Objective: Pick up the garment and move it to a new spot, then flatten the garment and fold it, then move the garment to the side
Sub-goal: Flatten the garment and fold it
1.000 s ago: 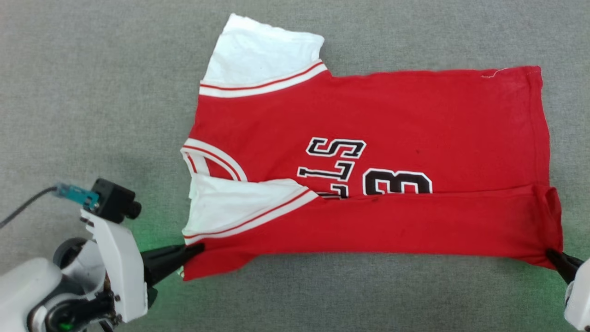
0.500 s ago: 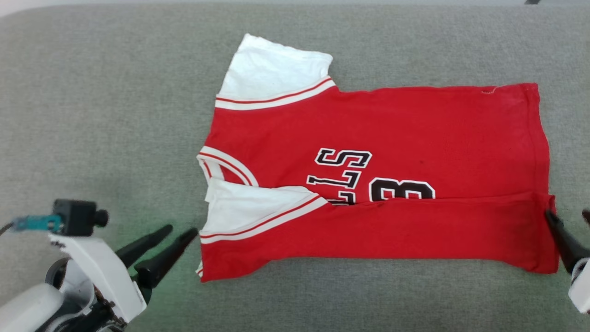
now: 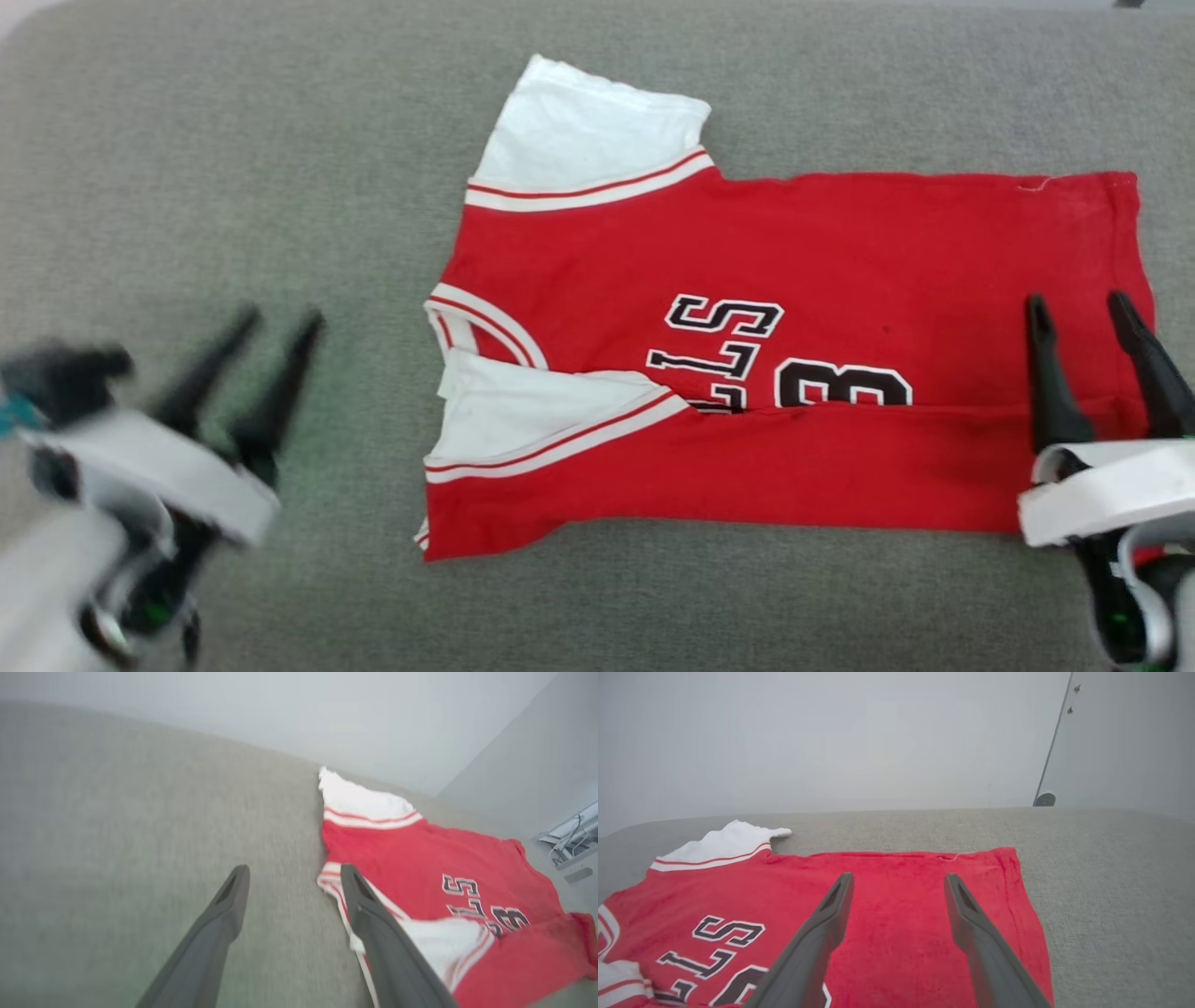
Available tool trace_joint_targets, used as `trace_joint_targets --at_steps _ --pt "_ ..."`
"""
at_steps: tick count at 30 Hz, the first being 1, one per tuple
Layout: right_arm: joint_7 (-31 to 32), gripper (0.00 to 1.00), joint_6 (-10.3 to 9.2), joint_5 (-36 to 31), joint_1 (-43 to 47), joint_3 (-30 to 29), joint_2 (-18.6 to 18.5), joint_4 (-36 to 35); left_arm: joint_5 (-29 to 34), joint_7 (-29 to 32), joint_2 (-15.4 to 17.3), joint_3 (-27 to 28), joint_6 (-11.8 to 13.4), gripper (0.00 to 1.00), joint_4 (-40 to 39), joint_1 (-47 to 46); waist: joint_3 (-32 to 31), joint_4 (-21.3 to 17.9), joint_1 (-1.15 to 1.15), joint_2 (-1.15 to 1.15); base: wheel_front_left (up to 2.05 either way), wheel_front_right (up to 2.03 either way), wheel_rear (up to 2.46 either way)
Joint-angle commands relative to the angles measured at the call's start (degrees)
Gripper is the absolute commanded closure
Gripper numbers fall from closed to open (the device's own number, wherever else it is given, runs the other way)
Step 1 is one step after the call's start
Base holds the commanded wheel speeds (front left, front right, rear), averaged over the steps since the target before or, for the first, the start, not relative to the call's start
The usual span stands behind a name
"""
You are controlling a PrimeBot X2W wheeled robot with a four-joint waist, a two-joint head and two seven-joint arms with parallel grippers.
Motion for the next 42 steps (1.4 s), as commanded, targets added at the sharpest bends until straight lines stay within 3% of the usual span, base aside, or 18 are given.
trace_joint_targets --at_steps 1,3,5,7,19,22,31,39,42 --pt "-1.3 0.0 -0.04 -0.4 -0.8 0.5 0.4 0.2 0.7 -0.3 -0.3 1.0 -0.5 0.0 0.3 -1.5 1.0 -1.2 0.0 0.0 0.0 0.0 0.0" --pt "-7.5 0.0 -0.05 -2.2 -2.6 3.0 1.3 2.3 4.2 -0.2 -1.1 4.5 -1.8 0.0 3.4 -5.8 2.7 -3.8 0.0 0.0 0.0 0.0 0.0" --pt "-9.3 0.0 -0.05 -2.8 -3.0 3.7 1.6 2.8 5.6 -0.2 -1.0 5.1 -2.1 0.0 4.4 -7.8 3.2 -4.8 0.0 0.0 0.0 0.0 0.0" --pt "-13.3 0.0 -0.05 -4.3 -4.0 5.8 2.2 3.7 8.0 0.9 0.0 5.8 -3.7 0.0 7.8 -14.2 5.2 -8.3 0.0 0.0 0.0 0.0 0.0" --pt "-19.0 0.0 -0.05 -1.7 -1.9 10.2 2.8 2.3 15.3 18.1 1.6 -0.9 -8.3 0.0 24.1 -41.5 12.0 -19.1 0.0 0.0 0.0 0.0 0.0" --pt "-19.5 0.0 -0.05 -1.2 -1.9 11.7 2.9 1.8 13.4 25.1 1.9 -4.7 -8.3 0.0 26.9 -46.2 13.0 -21.1 0.0 0.0 0.0 0.0 0.0" --pt "-19.9 0.0 -0.05 -0.8 -2.2 14.2 2.8 1.3 0.8 55.1 4.5 -12.6 -8.3 0.0 30.3 -55.1 15.7 -24.5 0.0 0.0 0.0 0.0 0.0" --pt "-20.0 0.0 -0.05 -0.2 -1.8 14.7 2.9 1.1 -3.3 64.7 4.3 -15.9 -8.3 0.0 30.4 -57.2 16.9 -25.4 0.0 0.0 0.0 0.0 0.0" --pt "-18.8 0.0 -0.05 -0.5 -2.8 14.5 2.9 0.5 -4.8 65.9 4.0 -16.7 -8.3 1.0 29.8 -56.9 17.2 -25.3 0.0 0.0 0.0 0.0 0.0"
